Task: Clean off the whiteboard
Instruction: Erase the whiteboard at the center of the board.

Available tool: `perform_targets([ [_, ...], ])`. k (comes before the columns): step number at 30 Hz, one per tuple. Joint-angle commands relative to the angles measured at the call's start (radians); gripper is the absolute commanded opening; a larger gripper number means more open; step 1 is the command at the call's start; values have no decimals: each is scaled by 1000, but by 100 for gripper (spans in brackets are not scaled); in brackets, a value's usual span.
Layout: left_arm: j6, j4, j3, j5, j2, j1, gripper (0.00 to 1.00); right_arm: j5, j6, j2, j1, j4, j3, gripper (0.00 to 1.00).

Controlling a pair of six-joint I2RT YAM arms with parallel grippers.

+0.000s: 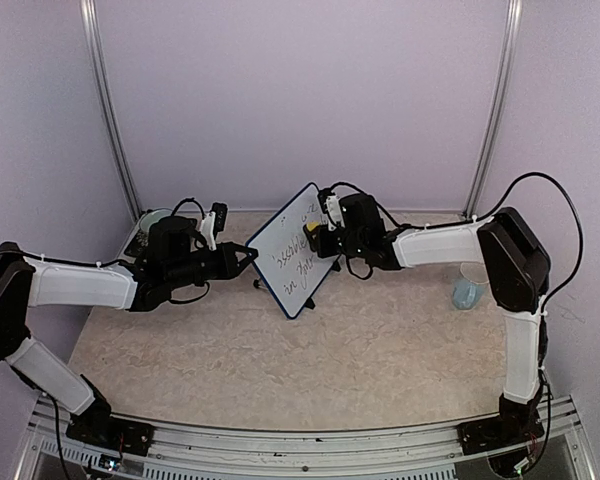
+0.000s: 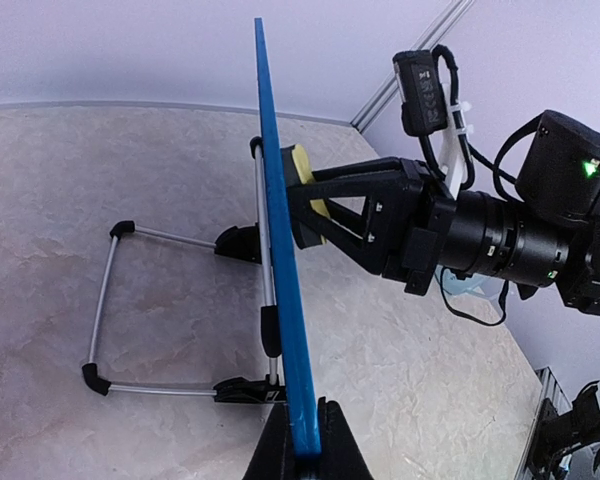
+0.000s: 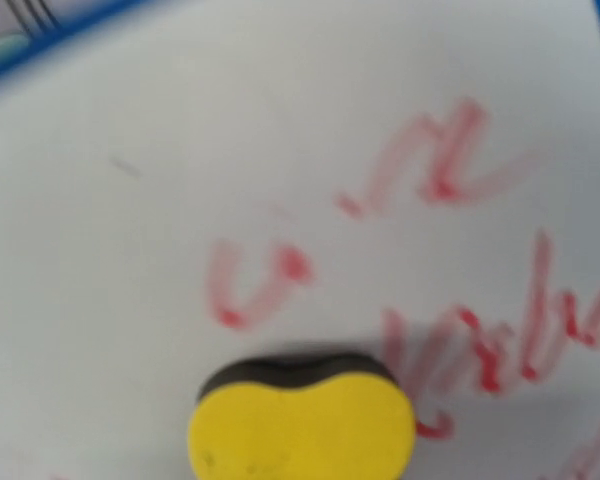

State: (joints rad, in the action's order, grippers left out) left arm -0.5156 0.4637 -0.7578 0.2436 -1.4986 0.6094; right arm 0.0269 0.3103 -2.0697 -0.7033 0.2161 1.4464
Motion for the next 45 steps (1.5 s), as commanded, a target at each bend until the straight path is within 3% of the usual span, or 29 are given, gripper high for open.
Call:
perform_targets([
  [1,-2,12,8,79,12,18,0,-9,12,3,11,-32,-51,8],
  [17,0,9,9,77,17,18,0,-41,-10,-67,16,-132,224,9],
  [31,-6,16,8,82,5,18,0,-35,36,-14,20,-32,-40,8],
  [45,-5,12,9,79,12,18,0,-14,-4,-44,22,-107,168,8],
])
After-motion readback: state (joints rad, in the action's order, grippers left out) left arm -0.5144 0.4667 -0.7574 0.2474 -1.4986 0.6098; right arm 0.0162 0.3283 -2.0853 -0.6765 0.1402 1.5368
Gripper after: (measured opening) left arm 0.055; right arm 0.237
